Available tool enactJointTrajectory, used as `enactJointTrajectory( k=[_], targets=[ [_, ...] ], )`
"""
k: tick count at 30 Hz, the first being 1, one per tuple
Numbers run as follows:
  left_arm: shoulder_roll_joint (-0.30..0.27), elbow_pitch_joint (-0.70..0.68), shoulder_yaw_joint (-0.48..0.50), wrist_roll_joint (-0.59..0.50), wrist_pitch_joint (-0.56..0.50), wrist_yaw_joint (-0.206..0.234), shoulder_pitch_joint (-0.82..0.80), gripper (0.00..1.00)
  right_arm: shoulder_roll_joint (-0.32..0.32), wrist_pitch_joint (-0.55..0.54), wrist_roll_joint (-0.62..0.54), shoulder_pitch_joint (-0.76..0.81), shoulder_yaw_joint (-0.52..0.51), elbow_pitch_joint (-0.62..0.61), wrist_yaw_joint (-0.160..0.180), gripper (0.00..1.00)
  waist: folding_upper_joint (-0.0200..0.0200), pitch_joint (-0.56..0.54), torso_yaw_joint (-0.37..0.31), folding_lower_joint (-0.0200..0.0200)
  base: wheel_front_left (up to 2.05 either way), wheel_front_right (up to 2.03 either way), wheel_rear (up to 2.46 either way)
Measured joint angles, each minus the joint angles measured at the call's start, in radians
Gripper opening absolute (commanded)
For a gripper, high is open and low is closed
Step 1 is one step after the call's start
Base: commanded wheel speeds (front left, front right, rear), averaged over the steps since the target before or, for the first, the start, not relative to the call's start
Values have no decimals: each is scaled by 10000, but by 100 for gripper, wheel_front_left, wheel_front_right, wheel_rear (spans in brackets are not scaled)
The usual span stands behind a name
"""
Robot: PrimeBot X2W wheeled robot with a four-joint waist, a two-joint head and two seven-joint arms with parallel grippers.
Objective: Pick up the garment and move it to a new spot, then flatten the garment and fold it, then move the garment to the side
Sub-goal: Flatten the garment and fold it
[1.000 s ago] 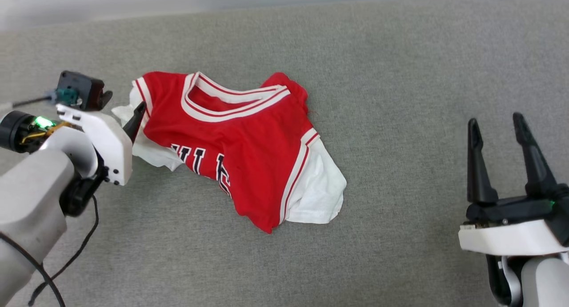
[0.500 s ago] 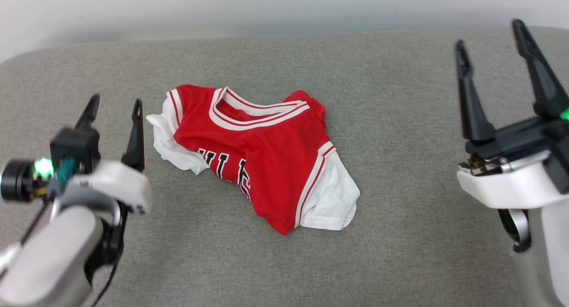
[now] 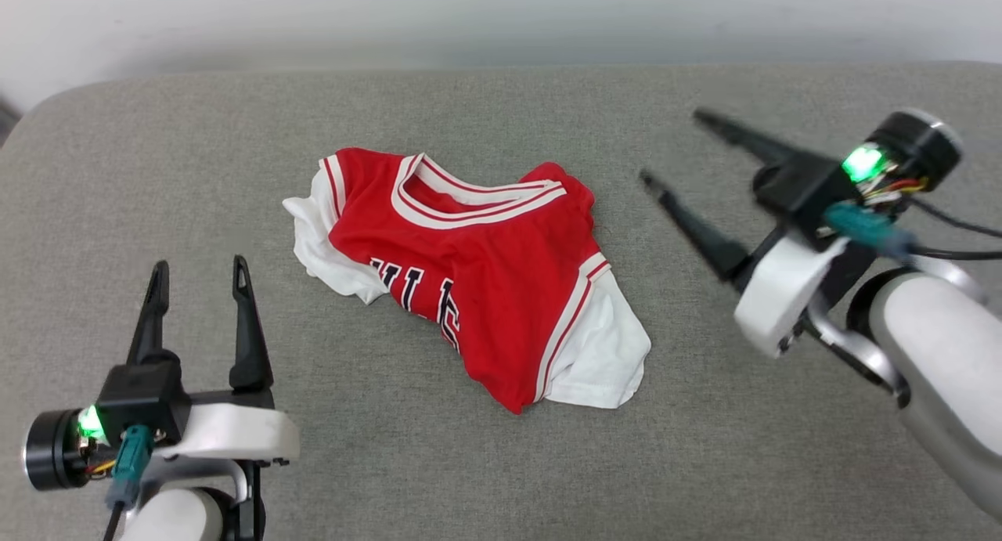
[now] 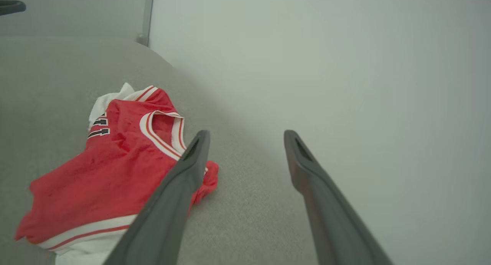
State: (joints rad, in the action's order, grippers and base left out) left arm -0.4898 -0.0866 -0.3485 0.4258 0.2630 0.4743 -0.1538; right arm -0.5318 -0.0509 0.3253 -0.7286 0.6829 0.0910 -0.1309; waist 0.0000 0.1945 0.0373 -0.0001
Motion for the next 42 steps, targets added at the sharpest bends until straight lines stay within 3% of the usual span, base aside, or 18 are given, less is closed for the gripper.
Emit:
enactJointTrajectory(
  k=[6,12,20,28,29,30,31,36,42],
  targets=[
    [1114,-161,986,-874,0,-717,623,100,-1089,-3250,2552,-1328,2934,-117,-2,100,0,230,177,0,0,0,0],
    [1958,-79,1613,-1595,0,-1511,659,100,-1269,-5753,4514,-2442,4901,44,-2,100,0,643,393,0,0,0,0],
    [2903,48,2222,-2272,0,-2389,318,100,-472,-6052,5001,-3012,5892,1074,0,100,0,1401,723,1,0,0,0],
    [3570,334,2723,-2765,0,-3081,22,100,-169,-6408,4282,-2339,5645,1315,23,100,0,1938,957,0,0,0,0],
    [3622,362,2796,-2824,0,-3156,19,100,-174,-6303,4268,-2313,5643,1313,23,67,0,1939,937,0,0,0,0],
    [3668,389,2894,-2865,0,-3196,19,100,-176,-6151,4238,-2273,5645,1306,23,13,0,1926,898,0,0,0,0],
    [3705,416,2964,-2922,0,-3254,19,100,-182,-6008,4240,-2251,5662,1292,23,0,0,1902,853,0,0,0,0],
    [3822,518,3275,-3120,0,-3496,63,100,-462,-4786,4360,-2314,5952,1149,-8,0,0,1642,599,1,0,0,0],
    [3940,512,3628,-3266,0,-3689,338,100,-1599,-3547,5041,-3078,5507,855,-2,0,0,1274,188,2,0,0,0]
  ],
)
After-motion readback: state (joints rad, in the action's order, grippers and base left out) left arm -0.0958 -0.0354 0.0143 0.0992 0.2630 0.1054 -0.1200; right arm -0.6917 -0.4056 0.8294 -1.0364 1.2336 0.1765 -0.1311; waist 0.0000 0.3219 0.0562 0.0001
